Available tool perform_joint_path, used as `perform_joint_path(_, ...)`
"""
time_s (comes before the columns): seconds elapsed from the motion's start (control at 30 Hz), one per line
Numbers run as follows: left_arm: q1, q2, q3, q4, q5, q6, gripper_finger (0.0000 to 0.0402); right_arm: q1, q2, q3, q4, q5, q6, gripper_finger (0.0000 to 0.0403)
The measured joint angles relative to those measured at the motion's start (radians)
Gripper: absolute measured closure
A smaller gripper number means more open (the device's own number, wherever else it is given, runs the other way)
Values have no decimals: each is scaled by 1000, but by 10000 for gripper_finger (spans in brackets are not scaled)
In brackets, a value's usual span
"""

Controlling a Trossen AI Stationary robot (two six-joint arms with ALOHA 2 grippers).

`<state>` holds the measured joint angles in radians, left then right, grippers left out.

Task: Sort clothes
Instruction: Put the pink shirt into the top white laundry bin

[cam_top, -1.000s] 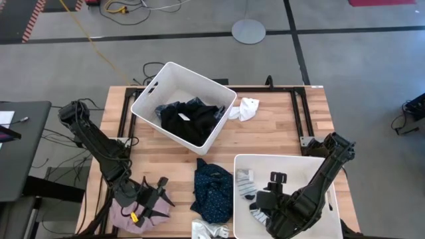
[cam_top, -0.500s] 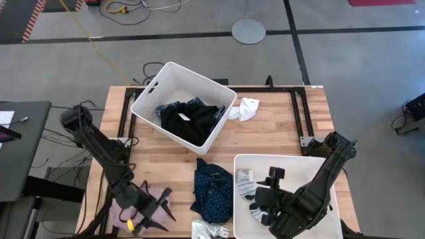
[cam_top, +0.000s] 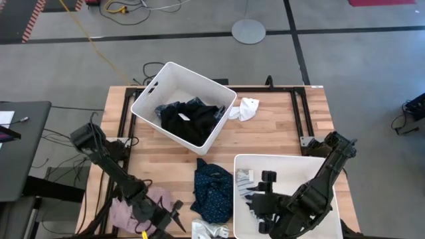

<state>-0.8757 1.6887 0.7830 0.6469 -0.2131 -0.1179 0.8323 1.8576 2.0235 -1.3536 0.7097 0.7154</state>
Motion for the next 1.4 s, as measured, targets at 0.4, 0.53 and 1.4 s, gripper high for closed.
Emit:
perform_joint_path(0.4,10,69,64,-135,-66,-3,221,-21,0,0,107,-2,-78,180)
perform_joint_path(0.53,10,-16,64,-323,-160,-33,221,-15,0,0,151,-4,-98,180)
perform_joint_path(1.4,-111,-562,64,-1350,58,-837,90,-10,3,0,198,-10,-141,180)
